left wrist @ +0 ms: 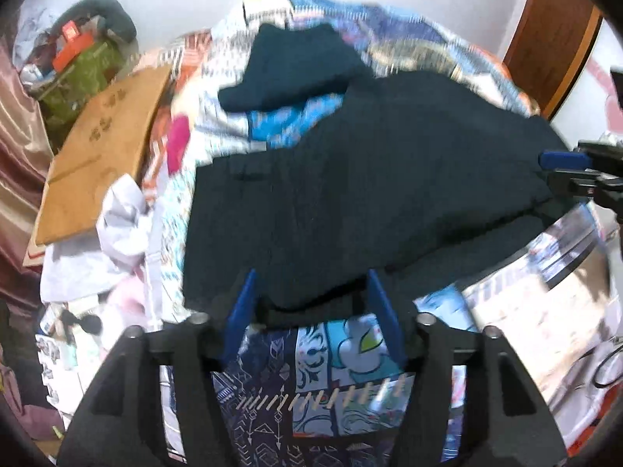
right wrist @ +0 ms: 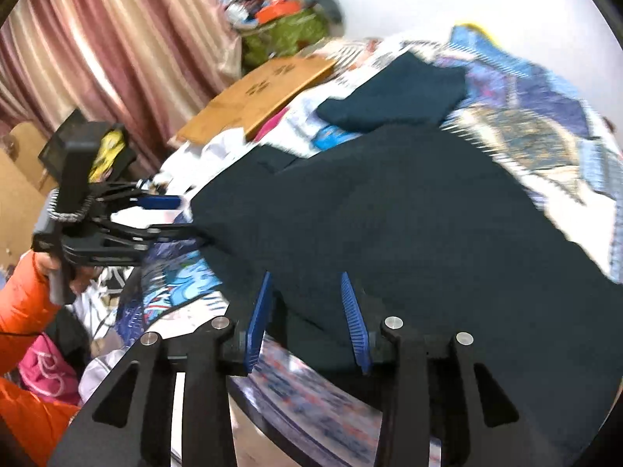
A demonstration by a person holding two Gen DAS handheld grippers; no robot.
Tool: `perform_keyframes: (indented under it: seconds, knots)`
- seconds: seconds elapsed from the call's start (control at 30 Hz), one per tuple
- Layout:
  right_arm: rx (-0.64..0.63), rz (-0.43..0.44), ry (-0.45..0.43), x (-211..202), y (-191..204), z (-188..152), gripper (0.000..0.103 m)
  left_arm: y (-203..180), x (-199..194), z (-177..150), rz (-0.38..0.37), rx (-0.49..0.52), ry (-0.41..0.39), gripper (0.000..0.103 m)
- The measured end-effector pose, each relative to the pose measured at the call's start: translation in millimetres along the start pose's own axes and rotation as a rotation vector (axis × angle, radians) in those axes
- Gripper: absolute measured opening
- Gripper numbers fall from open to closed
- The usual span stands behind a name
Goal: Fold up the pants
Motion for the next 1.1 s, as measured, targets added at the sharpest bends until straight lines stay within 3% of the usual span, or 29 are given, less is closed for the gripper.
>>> perform_keyframes:
  seconds: [0.1, 0.27, 0.43, 0.57, 0.77, 0.9, 1.1]
  knots:
    - [0.085, -0.072, -0.074, -33, -41, -11, 0.034, -4, -20, 21, 0.016, -0.01, -0.045, 0.07]
    - [0.28, -0.2, -0.164, -84, -124, -48, 0.035, -20, -18, 71, 0.042, -0.019, -0.054, 0.071]
    - [0.447, -0.34, -0.165, -110, -200, -101, 0.035, -52, 6, 119, 0.022, -0.013, -0.033, 0.071]
    - [0.549, -0.38, -0.144, -113, -248, -127, 0.035, -91, 35, 149, -0.012, 0.019, 0.011, 0.071]
    - [0.639, -0.329, -0.128, -90, -299, -131, 0.035, -139, 81, 165, -0.001, 0.1, 0.1, 0.071]
    - [0.671, -0.268, -0.118, -69, -320, -127, 0.035, -148, 86, 171, 0.085, 0.134, 0.053, 0.085]
    - [0.677, -0.173, -0.099, -43, -320, -118, 0.035, -143, 89, 170, 0.079, 0.112, 0.06, 0.09]
Point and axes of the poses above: each gripper's, at about its wrist camera, not at the fingertips, and x roughly the way its jaws point, y to its left, z to its top, the point moved 8 cm from there along x, roughly the way its jaws point, and after that the axes turned 12 degrees about y, right-handed, at the moved point
